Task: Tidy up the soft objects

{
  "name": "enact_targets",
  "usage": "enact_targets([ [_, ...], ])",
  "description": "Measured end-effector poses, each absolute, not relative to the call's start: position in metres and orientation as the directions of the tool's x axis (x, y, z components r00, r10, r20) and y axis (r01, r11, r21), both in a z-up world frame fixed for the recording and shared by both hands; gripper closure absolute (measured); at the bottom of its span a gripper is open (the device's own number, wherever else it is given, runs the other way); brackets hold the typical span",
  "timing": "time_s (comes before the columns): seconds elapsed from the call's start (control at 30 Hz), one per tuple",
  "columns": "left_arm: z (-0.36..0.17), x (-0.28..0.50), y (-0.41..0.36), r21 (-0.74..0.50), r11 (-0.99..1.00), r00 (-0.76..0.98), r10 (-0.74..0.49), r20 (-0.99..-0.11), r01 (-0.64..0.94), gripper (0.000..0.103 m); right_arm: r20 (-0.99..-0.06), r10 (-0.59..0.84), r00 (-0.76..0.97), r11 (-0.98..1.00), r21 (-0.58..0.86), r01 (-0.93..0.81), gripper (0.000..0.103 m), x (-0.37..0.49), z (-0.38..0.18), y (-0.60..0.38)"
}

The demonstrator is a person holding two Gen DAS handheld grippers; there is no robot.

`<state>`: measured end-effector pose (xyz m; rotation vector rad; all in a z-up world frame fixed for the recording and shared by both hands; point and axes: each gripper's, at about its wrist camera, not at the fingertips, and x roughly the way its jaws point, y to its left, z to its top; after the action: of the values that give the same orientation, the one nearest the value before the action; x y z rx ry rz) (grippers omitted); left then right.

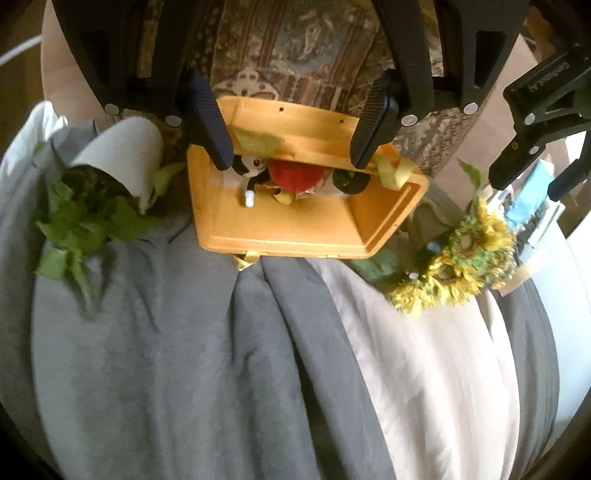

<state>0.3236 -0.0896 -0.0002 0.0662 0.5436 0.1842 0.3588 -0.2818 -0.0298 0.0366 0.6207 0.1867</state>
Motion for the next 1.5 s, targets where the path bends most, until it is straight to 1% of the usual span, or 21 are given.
enact_targets([
  [0.13, 0.014, 0.286, -0.096, 0.116, 0.979, 0.864, 0.202, -0.461, -0.167, 0.0, -0.528, 0.188, 0.828, 0.982, 0.09, -0.166, 0.033, 0.323, -0.019, -0.289],
  [0.2, 0.019, 0.271, -0.098, 0.117, 0.978, 0.866, 0.209, -0.454, -0.175, 0.0, -0.514, 0.18, 0.839, 0.984, 0.082, -0.161, 0.033, 0.308, -0.016, -0.29],
  [0.3, 0.024, 0.248, -0.098, 0.103, 0.979, 0.872, 0.205, -0.445, -0.177, 0.0, -0.498, 0.18, 0.848, 0.983, 0.063, -0.171, 0.029, 0.282, -0.01, -0.291],
  [0.43, 0.032, 0.218, -0.097, 0.075, 0.984, 0.89, 0.175, -0.421, -0.158, 0.0, -0.482, 0.174, 0.859, 0.984, 0.059, -0.166, 0.029, 0.253, -0.003, -0.289],
  [0.63, 0.039, 0.185, -0.087, 0.063, 0.992, 0.907, 0.129, -0.4, -0.114, 0.0, -0.433, 0.107, 0.895, 0.994, 0.033, -0.102, 0.029, 0.205, 0.009, -0.278],
  [0.9, 0.046, 0.133, -0.057, 0.087, 0.996, 0.928, 0.054, -0.37, -0.023, 0.0, -0.416, 0.04, 0.909, 0.998, 0.062, -0.016, 0.029, 0.141, 0.011, -0.247],
  [1.1, 0.049, 0.094, -0.035, 0.1, 0.993, 0.934, -0.028, -0.355, 0.067, 0.0, -0.411, -0.024, 0.912, 0.995, 0.083, 0.063, 0.029, 0.089, 0.01, -0.227],
  [1.3, 0.05, 0.064, -0.023, 0.1, 0.988, 0.935, -0.078, -0.347, 0.12, 0.0, -0.408, -0.071, 0.91, 0.991, 0.076, 0.112, 0.029, 0.05, 0.01, -0.213],
  [1.5, 0.053, 0.043, -0.016, 0.092, 0.986, 0.934, -0.1, -0.344, 0.14, 0.0, -0.396, -0.1, 0.913, 0.989, 0.064, 0.136, 0.029, 0.023, 0.013, -0.205],
])
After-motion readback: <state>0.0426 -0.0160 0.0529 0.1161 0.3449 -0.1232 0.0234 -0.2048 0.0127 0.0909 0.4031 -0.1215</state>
